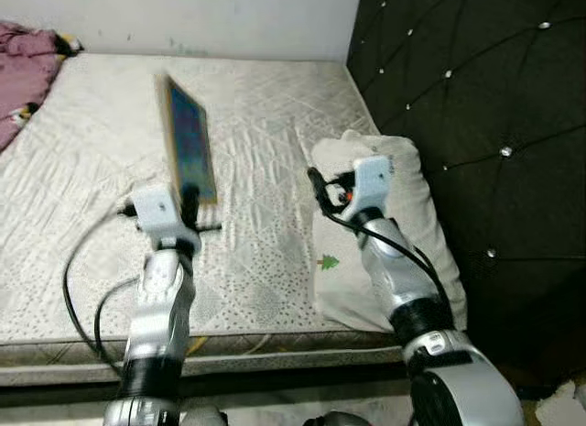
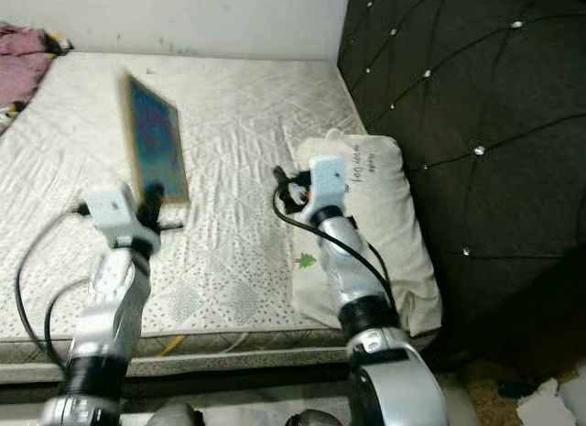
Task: Clean up the room
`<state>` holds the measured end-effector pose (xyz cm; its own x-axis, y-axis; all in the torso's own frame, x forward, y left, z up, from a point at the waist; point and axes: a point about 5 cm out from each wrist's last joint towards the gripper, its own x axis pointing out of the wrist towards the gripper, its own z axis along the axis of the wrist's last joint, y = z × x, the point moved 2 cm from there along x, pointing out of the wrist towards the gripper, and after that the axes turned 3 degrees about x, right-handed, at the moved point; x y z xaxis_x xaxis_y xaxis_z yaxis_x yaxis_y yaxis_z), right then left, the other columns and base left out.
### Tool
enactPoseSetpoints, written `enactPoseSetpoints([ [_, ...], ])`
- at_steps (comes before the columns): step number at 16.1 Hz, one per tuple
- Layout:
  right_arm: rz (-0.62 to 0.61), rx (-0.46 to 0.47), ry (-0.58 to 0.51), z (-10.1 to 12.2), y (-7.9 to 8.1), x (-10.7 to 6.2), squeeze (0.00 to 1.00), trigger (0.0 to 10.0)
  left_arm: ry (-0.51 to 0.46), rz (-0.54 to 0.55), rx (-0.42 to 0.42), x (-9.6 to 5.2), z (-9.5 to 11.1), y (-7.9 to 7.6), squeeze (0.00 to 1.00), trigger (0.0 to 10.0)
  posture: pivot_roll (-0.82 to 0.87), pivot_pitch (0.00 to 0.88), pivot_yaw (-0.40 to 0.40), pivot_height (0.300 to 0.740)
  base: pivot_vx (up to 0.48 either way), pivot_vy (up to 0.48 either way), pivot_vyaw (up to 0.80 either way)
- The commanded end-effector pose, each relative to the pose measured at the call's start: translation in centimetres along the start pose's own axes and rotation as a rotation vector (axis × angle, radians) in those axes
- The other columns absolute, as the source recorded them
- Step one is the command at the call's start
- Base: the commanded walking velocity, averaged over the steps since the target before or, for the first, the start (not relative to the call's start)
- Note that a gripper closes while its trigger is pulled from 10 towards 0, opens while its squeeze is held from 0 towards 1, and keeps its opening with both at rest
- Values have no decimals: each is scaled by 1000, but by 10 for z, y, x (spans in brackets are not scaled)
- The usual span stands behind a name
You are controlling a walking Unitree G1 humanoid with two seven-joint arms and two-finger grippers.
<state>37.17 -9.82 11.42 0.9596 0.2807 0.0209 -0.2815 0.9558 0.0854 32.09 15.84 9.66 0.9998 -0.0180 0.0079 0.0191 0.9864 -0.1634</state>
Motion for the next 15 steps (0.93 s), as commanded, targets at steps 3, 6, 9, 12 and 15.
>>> enactPoseSetpoints([
  [3,-22,-11,6,-1,-16,-9,0,10000,10,-102,-148,-17,2,-15,0,10000,35,27,-67,740,0,0,0],
  [6,-69,-43,10,-4,-28,-20,0,10000,72,-76,-19,-38,-11,-6,0,10000,26,72,-68,740,0,0,0],
  [9,-150,-99,19,-7,-50,-34,0,10000,54,32,47,-61,-6,27,0,10000,31,92,-69,740,0,0,0],
  [12,-171,-105,36,-11,-59,-47,0,10000,9,105,88,-77,3,41,0,10000,38,113,-66,740,0,0,0],
  [15,-176,-113,27,-8,-57,-49,0,10000,-4,77,130,-77,11,32,0,10000,39,133,-61,740,0,0,0],
])
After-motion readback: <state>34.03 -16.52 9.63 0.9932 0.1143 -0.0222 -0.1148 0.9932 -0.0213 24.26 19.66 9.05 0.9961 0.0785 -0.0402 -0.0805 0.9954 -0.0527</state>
